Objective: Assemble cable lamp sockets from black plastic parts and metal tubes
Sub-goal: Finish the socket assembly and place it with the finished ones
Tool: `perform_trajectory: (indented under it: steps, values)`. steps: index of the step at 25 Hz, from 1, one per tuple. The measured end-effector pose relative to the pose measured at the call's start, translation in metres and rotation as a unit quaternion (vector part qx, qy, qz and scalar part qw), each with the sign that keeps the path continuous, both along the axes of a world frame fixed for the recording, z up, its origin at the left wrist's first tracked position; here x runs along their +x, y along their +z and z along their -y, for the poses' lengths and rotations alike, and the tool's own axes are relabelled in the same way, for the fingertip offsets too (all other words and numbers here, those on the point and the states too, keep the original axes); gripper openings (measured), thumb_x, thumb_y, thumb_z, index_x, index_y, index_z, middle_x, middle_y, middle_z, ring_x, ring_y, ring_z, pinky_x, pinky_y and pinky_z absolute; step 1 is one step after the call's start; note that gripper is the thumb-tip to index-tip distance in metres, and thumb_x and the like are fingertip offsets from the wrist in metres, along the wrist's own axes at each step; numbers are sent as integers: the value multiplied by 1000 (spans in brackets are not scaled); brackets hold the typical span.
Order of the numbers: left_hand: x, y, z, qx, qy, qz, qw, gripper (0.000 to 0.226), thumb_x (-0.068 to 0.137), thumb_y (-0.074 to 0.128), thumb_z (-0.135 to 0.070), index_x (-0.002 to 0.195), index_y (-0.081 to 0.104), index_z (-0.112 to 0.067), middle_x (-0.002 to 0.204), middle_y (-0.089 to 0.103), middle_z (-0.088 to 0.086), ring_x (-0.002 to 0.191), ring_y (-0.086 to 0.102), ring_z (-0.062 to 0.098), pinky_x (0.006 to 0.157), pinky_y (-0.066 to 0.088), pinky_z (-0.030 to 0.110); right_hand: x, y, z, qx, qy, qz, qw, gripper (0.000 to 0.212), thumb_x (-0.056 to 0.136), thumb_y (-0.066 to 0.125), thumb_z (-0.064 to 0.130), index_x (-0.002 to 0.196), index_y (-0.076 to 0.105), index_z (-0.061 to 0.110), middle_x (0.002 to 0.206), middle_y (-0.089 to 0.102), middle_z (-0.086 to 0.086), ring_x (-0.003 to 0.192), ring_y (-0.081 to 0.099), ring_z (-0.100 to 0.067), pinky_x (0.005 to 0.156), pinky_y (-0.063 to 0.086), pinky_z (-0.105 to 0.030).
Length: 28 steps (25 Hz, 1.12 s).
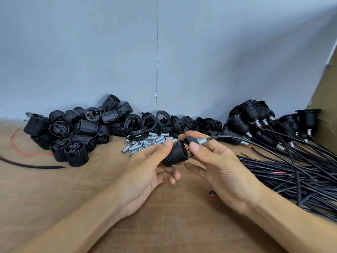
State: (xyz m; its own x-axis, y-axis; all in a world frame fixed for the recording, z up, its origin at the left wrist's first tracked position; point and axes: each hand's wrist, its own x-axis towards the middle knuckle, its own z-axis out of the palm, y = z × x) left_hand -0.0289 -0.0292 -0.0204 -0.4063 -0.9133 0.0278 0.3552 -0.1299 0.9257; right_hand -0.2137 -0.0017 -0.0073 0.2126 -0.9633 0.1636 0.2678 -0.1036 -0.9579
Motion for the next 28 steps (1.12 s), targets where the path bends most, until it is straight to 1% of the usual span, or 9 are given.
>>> perform_trajectory:
  steps: [3, 6, 10, 13, 17, 19, 22, 24, 28]
  values:
    - [-2, 1, -2, 19, -26, 31, 999, 40, 90, 61, -50, 93, 80, -15, 82, 69, 15, 54, 59, 19, 44, 47, 23, 3, -1, -1, 6, -35, -5, 999, 42, 76, 79, 38, 115, 73, 23, 115, 74, -6, 95, 70, -16, 83, 57, -28]
    - [-3, 2, -2, 36, -26, 61, 997, 43, 96, 53, -55, 84, 78, -23, 70, 61, 8, 49, 52, 17, 39, 39, 21, 5, -2, -1, 10, -47, -11, 999, 35, 79, 77, 40, 108, 76, 19, 114, 74, -8, 97, 69, -14, 80, 56, -29]
    - [-2, 2, -2, 58, -12, 70, 996, 43, 98, 52, -56, 99, 69, -16, 68, 57, 7, 45, 46, 16, 38, 34, 22, 5, -2, -2, 6, -30, -13, 999, 25, 88, 69, 37, 97, 78, 16, 111, 74, -10, 96, 69, -17, 78, 58, -32]
    - [-2, 4, -1, 77, -18, 72, 994, 48, 97, 53, -57, 114, 67, -14, 66, 55, 6, 43, 43, 15, 36, 32, 22, 2, -1, -1, -5, -31, -23, 999, 29, 86, 72, 35, 100, 77, 10, 116, 72, -14, 98, 68, -19, 81, 57, -34]
    - [-1, 4, 0, 96, -26, 71, 992, 51, 97, 54, -56, 122, 63, -12, 64, 53, 5, 39, 39, 14, 33, 30, 21, -3, 2, 2, -15, -30, -38, 999, 35, 80, 76, 33, 101, 77, 5, 115, 70, -22, 96, 67, -23, 82, 58, -37]
    - [0, 3, 2, 99, -30, 77, 992, 55, 97, 53, -56, 117, 59, -6, 64, 52, 4, 38, 41, 12, 33, 31, 21, -7, 6, 4, -35, -28, -70, 997, 34, 82, 75, 31, 104, 76, 5, 111, 72, -20, 96, 69, -23, 82, 59, -36]
    - [0, 1, 4, 83, -19, 94, 992, 47, 96, 52, -58, 116, 55, -15, 65, 49, 4, 38, 43, 10, 35, 34, 19, -10, 9, 6, -65, -20, -108, 992, 28, 86, 73, 28, 108, 76, 11, 110, 74, -14, 98, 70, -21, 83, 60, -37]
    - [-1, 1, 4, 81, -11, 94, 992, 47, 97, 51, -56, 118, 56, -15, 65, 49, 4, 38, 44, 10, 35, 35, 19, -11, 9, 6, -66, -19, -114, 991, 28, 87, 72, 25, 110, 75, 9, 112, 74, -13, 101, 70, -22, 83, 60, -38]
    - [-3, 3, 1, 84, 17, 102, 991, 63, 100, 49, -52, 133, 56, 2, 64, 49, 4, 36, 44, 9, 33, 34, 18, -11, 5, 5, -66, -26, -127, 989, 36, 86, 71, 25, 116, 71, 5, 115, 74, -10, 107, 70, -25, 86, 60, -41]
